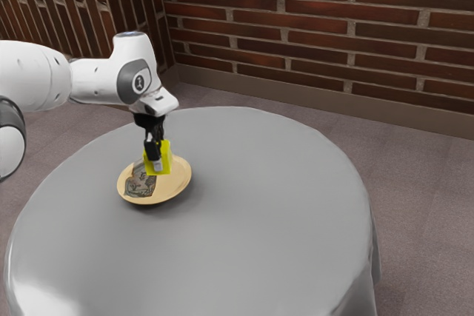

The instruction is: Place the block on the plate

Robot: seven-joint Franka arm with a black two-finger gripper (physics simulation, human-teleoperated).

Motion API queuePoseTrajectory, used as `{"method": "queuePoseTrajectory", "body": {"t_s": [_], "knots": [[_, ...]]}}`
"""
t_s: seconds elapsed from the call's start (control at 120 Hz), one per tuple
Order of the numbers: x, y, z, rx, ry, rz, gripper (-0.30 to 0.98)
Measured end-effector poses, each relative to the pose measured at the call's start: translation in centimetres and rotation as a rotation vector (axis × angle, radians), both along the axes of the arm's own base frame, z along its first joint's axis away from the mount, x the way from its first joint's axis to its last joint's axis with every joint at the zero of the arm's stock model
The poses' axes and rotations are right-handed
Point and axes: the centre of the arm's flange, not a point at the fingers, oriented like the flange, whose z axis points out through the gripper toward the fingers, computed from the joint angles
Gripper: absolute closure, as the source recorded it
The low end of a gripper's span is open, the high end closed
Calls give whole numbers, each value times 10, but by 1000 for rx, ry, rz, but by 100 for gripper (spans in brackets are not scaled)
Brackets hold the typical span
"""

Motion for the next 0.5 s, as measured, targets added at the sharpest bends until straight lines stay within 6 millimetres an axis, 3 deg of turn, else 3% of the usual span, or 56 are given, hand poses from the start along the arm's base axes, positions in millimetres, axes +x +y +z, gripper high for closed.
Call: {"method": "queuePoseTrajectory", "body": {"t_s": [0.25,0.5], "knots": [[11,20,-56,39,63,14,27],[14,18,-50,45,38,13,11]]}}
